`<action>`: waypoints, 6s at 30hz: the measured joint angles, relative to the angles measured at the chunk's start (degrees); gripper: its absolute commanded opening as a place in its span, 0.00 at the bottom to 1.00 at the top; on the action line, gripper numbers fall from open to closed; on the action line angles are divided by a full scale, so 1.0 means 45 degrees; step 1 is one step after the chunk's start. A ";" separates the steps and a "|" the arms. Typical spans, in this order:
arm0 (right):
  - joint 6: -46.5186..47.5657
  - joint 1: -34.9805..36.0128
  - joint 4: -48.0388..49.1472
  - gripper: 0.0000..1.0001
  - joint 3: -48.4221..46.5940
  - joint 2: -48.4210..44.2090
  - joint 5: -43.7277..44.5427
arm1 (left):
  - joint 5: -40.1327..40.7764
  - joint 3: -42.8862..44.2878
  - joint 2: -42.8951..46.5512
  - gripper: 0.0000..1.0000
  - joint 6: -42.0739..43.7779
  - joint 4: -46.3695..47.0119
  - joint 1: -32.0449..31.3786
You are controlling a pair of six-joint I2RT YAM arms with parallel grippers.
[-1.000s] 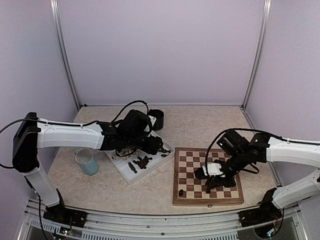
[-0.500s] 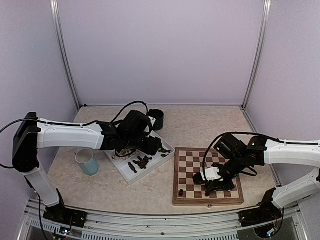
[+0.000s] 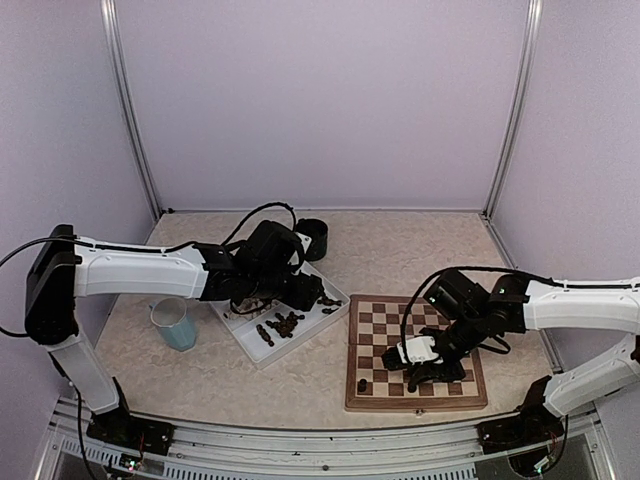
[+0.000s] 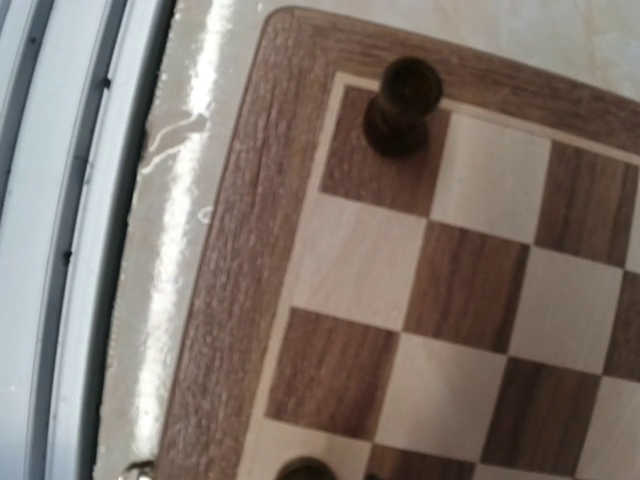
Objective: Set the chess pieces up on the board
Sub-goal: Place the queen at e8, then pick up the queen from e8, then place the queen at d8, then pick up the chess pile from the storage box, then pass from the left arm to the right
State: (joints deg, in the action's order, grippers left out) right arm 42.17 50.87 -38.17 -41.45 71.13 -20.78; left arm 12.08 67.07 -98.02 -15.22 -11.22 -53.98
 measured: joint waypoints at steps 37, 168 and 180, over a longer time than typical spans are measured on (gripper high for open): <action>0.1103 -0.2574 -0.1953 0.60 -0.1977 0.0044 -0.2939 | 0.0180 -0.0442 0.0267 0.70 -0.0597 -0.2963 0.0000; -0.2730 -0.5323 0.2108 0.43 -0.5425 0.4075 -0.5158 | -0.0447 0.0520 0.1156 0.00 -0.4779 -0.6897 0.0194; -0.6222 -0.5231 0.2516 0.47 -0.8272 0.7276 -0.9996 | -0.2764 -0.0636 0.3191 0.00 -0.1195 -0.1943 -0.0189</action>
State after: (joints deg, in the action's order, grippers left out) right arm 14.17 27.33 -26.85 -78.67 103.88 -65.76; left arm -0.36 64.20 -83.66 -20.60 -19.97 -54.83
